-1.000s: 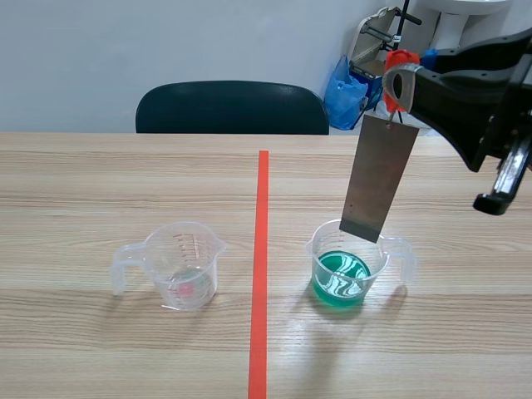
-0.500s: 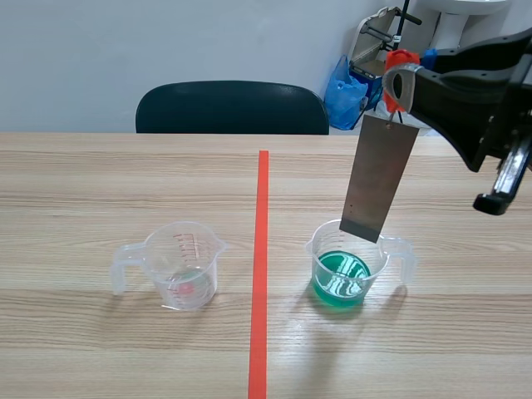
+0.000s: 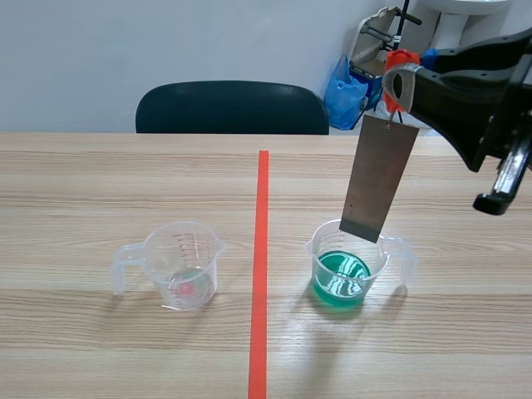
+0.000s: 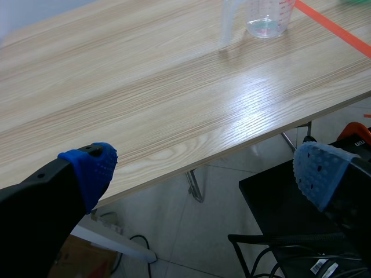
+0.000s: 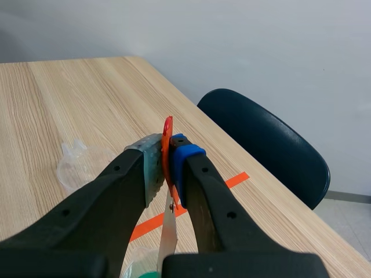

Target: Do the redox reaction experiment

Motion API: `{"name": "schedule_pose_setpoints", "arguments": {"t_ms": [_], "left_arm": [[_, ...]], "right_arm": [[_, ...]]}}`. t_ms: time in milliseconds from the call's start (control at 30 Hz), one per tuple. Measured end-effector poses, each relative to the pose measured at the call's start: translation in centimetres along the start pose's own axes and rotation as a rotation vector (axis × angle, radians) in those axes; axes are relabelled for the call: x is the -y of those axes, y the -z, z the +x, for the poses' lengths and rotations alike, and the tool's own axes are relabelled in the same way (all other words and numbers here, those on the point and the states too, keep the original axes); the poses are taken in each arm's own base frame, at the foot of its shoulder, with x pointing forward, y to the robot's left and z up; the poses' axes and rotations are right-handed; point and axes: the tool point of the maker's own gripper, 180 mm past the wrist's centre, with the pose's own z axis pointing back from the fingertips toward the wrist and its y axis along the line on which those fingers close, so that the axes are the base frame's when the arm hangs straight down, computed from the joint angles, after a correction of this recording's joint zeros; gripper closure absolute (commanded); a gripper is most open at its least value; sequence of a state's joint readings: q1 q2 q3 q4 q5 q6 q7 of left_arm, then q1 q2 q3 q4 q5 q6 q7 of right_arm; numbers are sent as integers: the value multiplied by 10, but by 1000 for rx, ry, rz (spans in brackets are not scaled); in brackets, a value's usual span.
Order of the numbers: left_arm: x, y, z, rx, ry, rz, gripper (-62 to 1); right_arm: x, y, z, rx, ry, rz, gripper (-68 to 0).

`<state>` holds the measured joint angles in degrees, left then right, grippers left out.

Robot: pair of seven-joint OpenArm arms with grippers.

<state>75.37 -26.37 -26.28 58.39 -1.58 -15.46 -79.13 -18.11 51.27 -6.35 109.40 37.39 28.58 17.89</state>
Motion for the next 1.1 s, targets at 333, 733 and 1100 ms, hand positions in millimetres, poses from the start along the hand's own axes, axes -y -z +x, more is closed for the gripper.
{"name": "schedule_pose_setpoints", "arguments": {"t_ms": [333, 733, 1100], "left_arm": [[0, 0, 0, 0, 0, 0, -623], [0, 0, 0, 0, 0, 0, -623], [0, 0, 0, 0, 0, 0, -623]], "right_arm": [[0, 0, 0, 0, -1, 0, -6], [-2, 2, -10, -9, -20, -22, -6], [-1, -1, -32, -39, 24, -31, -6]]}}
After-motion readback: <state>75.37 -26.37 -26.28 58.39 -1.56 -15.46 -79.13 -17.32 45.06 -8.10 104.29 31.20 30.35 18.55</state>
